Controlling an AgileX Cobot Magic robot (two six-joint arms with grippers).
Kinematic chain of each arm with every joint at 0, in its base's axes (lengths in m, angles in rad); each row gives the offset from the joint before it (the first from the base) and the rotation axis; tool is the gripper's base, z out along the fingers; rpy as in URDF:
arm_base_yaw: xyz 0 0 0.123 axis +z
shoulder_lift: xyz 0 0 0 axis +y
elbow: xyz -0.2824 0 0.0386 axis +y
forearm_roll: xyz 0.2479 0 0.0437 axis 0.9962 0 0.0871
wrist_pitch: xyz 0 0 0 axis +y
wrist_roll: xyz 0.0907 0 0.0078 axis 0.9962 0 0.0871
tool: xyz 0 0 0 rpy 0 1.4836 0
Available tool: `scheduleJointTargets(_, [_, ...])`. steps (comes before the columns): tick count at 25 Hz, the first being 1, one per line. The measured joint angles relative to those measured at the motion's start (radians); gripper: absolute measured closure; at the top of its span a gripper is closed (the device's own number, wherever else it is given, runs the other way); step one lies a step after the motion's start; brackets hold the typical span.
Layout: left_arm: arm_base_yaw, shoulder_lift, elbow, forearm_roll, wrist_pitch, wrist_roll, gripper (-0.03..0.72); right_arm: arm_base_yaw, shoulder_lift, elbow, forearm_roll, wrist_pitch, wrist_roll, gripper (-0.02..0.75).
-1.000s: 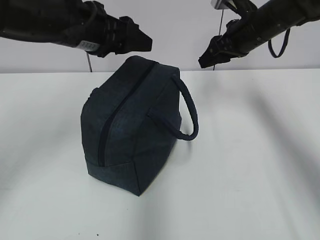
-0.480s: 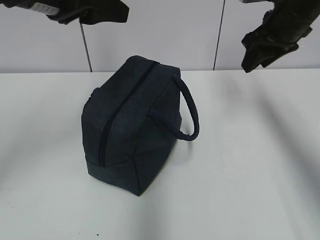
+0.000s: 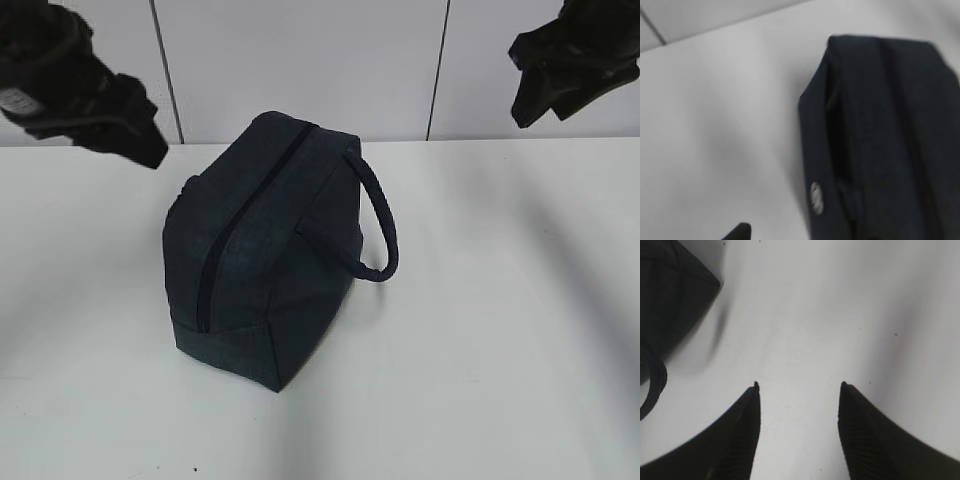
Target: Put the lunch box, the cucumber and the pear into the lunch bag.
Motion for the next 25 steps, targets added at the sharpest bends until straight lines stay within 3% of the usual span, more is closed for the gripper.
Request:
scheduleJointTargets(4, [0.000,-0.017,0.000,0.215,0.117,-0.163,0.274,0.000,-0.034,0.000,-0.002,0.005,0.024,0.340])
scheduleJointTargets(9, [0.000,-0.072,0.000,0.377,0.199,-0.279,0.274,0.000,-0.090,0.000,0.004,0.007,0.046,0.340])
scheduleJointTargets(16, [0.000,-0.162,0.000,0.393,0.314,-0.305,0.274,0.000,-0.241,0.000,0.013,0.016,0.079,0.339])
scheduleJointTargets(25, [0.000,-0.339,0.006,0.311,0.376,-0.307,0.274,0.000,-0.580,0.120,0.015,0.024,0.079,0.340])
